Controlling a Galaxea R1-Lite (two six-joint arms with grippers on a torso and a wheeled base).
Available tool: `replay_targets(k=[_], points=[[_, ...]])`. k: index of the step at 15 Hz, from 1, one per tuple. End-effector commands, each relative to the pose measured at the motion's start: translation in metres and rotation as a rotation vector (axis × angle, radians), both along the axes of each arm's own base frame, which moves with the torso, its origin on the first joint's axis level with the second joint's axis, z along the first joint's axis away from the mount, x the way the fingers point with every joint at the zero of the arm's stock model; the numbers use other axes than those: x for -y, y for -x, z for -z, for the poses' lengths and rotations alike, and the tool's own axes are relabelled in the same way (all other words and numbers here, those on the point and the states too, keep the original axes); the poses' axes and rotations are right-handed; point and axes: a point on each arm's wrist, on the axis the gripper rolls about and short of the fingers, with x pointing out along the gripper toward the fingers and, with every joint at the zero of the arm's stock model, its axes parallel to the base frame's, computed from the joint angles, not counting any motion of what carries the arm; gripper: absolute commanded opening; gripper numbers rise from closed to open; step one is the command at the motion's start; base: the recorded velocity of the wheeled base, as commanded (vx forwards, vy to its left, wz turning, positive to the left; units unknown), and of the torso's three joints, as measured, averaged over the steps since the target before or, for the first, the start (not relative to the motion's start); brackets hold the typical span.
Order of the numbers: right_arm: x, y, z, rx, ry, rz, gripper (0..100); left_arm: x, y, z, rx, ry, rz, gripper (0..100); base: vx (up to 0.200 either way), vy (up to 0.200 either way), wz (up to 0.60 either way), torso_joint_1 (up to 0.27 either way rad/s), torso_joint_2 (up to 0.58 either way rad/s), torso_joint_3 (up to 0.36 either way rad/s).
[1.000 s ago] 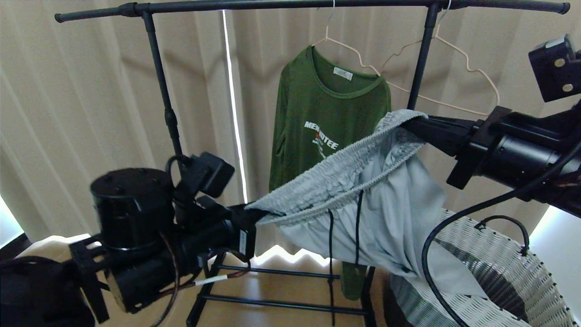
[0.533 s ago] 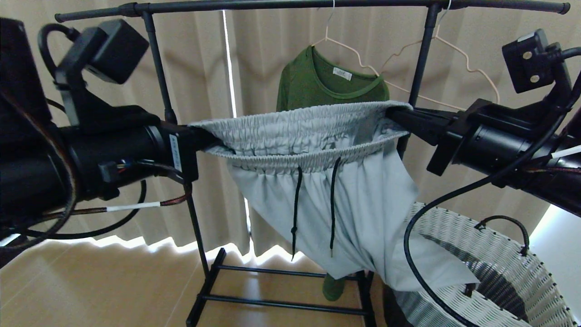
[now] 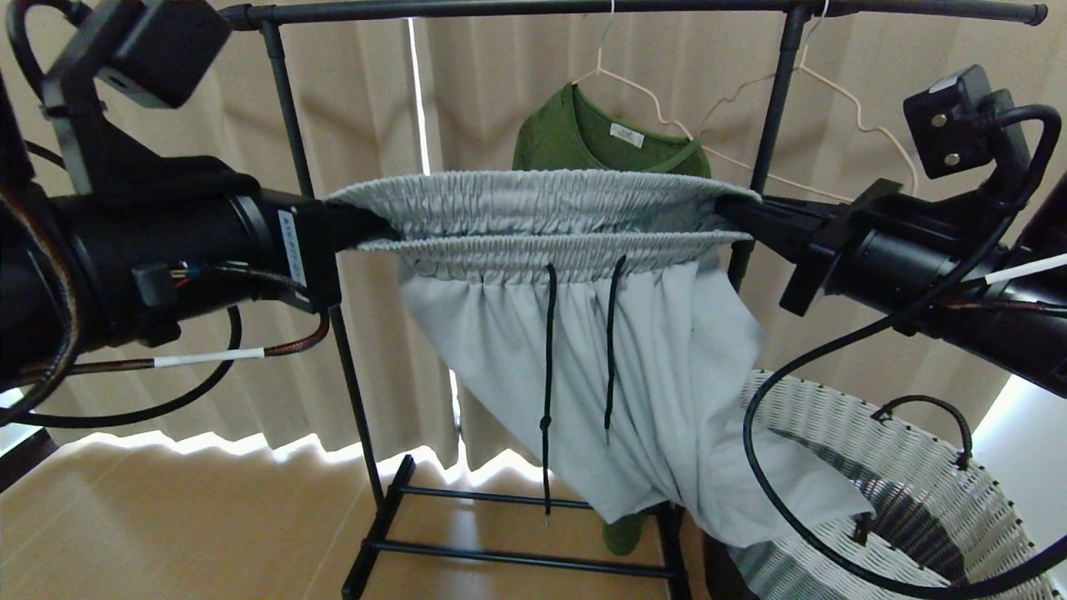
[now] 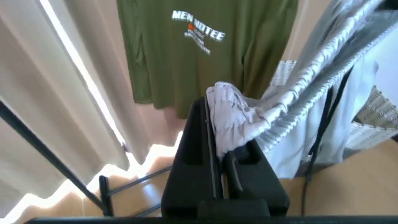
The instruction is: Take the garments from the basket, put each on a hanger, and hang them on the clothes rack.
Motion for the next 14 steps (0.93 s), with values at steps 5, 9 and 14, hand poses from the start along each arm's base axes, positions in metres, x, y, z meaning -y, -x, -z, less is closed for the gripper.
replay_targets(k=[5, 9, 14], points=[[-0.024, -0.037, -0.019, 0.114, -0.061, -0.061, 0, -0.026, 0.005, -0.045, 0.158, 0.087, -0.093, 0, 0.0, 0.0, 0.0, 0.0, 0.0, 0.0], [-0.028, -0.031, -0.031, 0.133, -0.097, -0.12, 0, -0.028, 0.013, -0.055, 0.182, 0.091, -0.079, 0, 0.0, 0.0, 0.0, 0.0, 0.0, 0.0], [0.013, -0.036, -0.015, 0.098, 0.0, 0.03, 0, 0.018, -0.009, 0.008, -0.029, -0.03, 0.035, 0, 0.0, 0.0, 0.0, 0.0, 0.0, 0.0]])
